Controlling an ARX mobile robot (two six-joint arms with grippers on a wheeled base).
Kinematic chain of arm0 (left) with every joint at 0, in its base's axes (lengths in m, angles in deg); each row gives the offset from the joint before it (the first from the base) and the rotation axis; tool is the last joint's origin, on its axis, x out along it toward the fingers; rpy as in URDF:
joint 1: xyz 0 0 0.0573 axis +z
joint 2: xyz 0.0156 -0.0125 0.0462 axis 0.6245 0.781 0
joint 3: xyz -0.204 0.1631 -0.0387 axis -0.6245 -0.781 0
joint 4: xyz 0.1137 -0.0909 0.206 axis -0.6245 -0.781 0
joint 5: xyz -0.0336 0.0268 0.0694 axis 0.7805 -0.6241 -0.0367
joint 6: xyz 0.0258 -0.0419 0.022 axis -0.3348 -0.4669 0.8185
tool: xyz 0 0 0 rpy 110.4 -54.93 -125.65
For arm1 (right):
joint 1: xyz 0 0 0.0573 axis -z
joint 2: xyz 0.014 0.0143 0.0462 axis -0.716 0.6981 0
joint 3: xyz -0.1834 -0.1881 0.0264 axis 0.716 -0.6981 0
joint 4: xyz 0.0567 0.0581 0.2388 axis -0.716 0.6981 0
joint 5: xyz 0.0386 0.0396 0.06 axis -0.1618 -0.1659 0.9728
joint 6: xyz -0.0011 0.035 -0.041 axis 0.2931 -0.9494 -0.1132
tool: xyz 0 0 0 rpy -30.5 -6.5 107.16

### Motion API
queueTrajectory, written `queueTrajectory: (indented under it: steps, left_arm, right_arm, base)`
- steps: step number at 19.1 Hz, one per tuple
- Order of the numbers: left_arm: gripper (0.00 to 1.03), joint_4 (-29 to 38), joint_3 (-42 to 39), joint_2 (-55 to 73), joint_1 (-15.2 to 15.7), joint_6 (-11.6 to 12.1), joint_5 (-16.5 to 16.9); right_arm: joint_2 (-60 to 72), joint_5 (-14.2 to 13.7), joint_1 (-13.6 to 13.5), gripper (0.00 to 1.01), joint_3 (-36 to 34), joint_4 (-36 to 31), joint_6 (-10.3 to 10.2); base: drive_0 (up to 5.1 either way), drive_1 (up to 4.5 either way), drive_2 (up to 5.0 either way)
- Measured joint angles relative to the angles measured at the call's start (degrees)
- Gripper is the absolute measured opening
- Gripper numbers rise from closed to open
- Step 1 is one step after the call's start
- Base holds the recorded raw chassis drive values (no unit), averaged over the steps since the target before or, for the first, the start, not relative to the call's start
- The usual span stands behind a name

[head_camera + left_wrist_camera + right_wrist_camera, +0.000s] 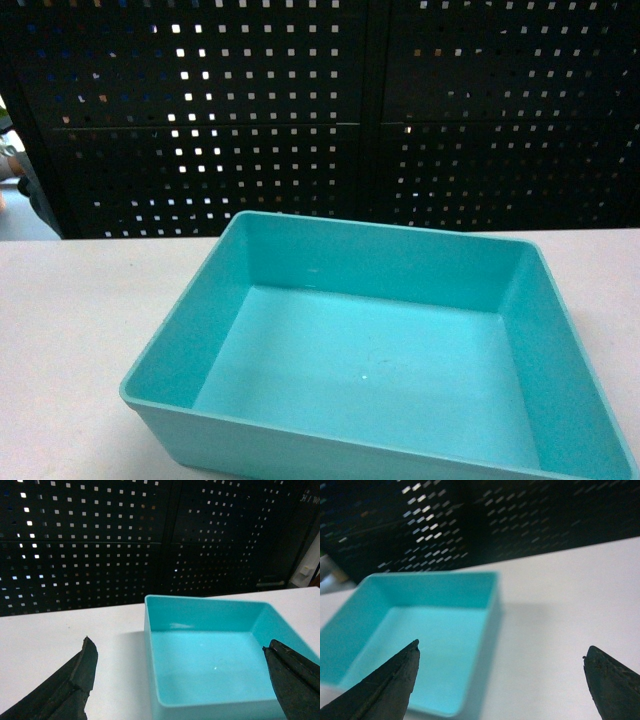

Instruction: Stack blue boxes stably on right

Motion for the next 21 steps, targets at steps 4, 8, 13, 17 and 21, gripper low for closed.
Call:
queueTrajectory:
  steps: [4,8,13,17,21]
  left_arm:
    - [0.98,-1.4,12.7,25.4,2.8,-2.2,7.5]
    - [0.98,0.3,16.0,45.5,6.2,0.8,9.7]
    - [0.98,0.8,15.3,45.0,7.7,2.1,9.5]
    - [0.98,0.6,15.6,44.8,7.4,2.3,9.9]
    - [0.98,0.7,15.6,44.8,7.5,2.3,9.8]
  right_arm:
    - [30.3,1.9,-5.4,0.98,15.8,-0.6,-4.3]
    - [47.6,-3.4,-3.2,0.98,22.9,-5.7,-5.2]
    - [47.4,-4.3,-2.6,0.98,22.3,-5.6,-5.3]
    - [47.2,-3.9,-2.8,0.98,22.4,-5.5,-5.3]
    - [61.5,-10.1,-9.6,0.98,39.3,7.5,-5.9]
  base:
    - [0.0,0.00,0.0]
    - [0.0,0.00,0.0]
    - [0.0,0.00,0.0]
    - [0.0,0.00,0.0]
    - [0.0,0.00,0.0]
